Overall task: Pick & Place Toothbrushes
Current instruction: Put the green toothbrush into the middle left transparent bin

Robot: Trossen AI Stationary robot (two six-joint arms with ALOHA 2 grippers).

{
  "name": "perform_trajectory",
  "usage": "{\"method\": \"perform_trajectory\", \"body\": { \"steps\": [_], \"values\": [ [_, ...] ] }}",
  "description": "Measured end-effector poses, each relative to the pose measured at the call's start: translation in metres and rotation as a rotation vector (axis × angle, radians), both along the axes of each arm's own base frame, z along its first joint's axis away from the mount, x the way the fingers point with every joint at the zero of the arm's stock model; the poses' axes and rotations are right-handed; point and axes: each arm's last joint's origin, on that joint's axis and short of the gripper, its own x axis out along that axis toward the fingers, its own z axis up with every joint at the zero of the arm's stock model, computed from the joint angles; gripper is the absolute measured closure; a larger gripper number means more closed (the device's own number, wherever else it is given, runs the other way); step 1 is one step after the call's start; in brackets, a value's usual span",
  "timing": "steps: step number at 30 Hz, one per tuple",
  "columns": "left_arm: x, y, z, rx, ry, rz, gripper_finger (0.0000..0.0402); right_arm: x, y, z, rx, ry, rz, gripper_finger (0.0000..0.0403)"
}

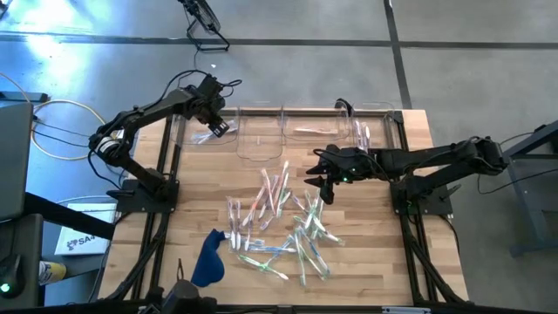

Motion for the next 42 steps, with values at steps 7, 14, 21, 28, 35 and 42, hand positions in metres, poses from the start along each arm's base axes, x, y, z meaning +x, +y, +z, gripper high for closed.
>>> {"method": "perform_trajectory", "body": {
  "steps": [7,14,21,28,35,42],
  "values": [
    [0.003,-0.001,0.000,-0.043,-0.073,-0.032,0.0241,0.002,0.000,0.003,-0.007,-0.034,0.002,0.0264],
    [0.007,-0.003,0.003,-0.044,-0.122,-0.027,0.0240,0.003,-0.001,0.006,-0.018,-0.068,-0.021,0.0264],
    [0.027,-0.027,0.031,0.117,-0.199,-0.199,0.0240,0.003,-0.001,0.006,-0.009,-0.069,-0.022,0.0264],
    [0.042,-0.067,0.077,0.347,-0.373,-0.389,0.0240,0.003,-0.001,0.006,-0.007,-0.075,-0.023,0.0264],
    [0.048,-0.121,0.117,0.530,-0.537,-0.630,0.0240,0.003,-0.001,0.006,-0.008,-0.075,-0.024,0.0264],
    [0.064,-0.171,0.138,0.711,-0.733,-0.874,0.0240,0.003,-0.001,0.007,-0.011,-0.075,-0.024,0.0264]
  ]
}}
